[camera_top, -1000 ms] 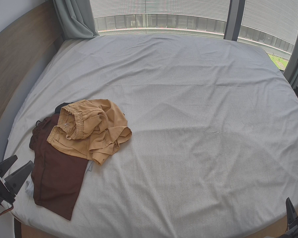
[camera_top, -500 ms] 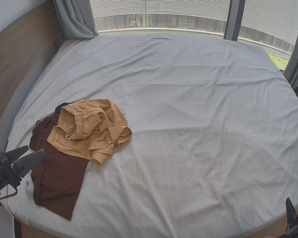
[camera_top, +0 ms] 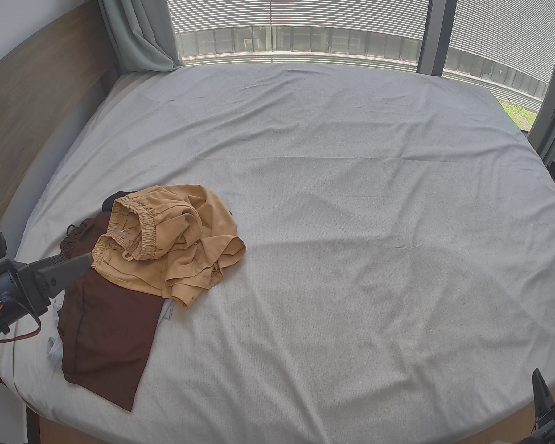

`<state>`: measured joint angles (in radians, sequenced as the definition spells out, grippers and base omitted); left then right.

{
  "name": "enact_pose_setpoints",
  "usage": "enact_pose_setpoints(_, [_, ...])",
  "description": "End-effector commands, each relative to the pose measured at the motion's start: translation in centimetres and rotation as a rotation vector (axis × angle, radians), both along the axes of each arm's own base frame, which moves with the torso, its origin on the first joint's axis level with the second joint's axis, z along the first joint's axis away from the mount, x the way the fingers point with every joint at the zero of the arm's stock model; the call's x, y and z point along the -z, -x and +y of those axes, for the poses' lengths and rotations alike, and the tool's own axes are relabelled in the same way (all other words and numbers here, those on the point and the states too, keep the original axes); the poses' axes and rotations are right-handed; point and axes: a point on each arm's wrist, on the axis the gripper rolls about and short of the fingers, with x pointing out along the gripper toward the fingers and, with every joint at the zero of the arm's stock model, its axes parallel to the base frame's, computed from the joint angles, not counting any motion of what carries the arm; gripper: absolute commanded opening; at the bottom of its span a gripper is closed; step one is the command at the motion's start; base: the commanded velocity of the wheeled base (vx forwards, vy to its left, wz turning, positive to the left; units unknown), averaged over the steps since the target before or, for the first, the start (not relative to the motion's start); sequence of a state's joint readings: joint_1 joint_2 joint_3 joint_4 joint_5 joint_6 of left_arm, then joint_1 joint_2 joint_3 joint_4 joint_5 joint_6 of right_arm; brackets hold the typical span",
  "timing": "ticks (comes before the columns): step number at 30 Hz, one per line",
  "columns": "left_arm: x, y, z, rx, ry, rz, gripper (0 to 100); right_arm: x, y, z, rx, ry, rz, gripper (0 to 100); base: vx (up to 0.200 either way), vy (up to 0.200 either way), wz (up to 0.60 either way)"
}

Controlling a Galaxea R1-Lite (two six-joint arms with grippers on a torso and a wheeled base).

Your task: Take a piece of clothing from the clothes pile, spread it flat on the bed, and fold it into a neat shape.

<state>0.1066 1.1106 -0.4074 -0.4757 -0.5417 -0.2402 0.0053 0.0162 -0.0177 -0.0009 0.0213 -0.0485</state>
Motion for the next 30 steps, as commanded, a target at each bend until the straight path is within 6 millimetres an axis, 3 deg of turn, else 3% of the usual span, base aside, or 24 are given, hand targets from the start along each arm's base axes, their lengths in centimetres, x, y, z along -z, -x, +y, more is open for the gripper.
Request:
enact_pose_setpoints(1, [1.0, -1.5, 0.4, -0.006, 0.010, 0.056, 100, 0.5, 0.0, 0.0, -0.001, 0.001, 0.001, 100, 0.000, 0.000, 0.00])
enact_pose_setpoints(30, [5.0, -8.5, 1.2, 0.015, 0.022, 0.107, 100, 0.5, 0.0, 0.0, -0.001, -0.001, -0.001, 100, 0.000, 0.000, 0.00])
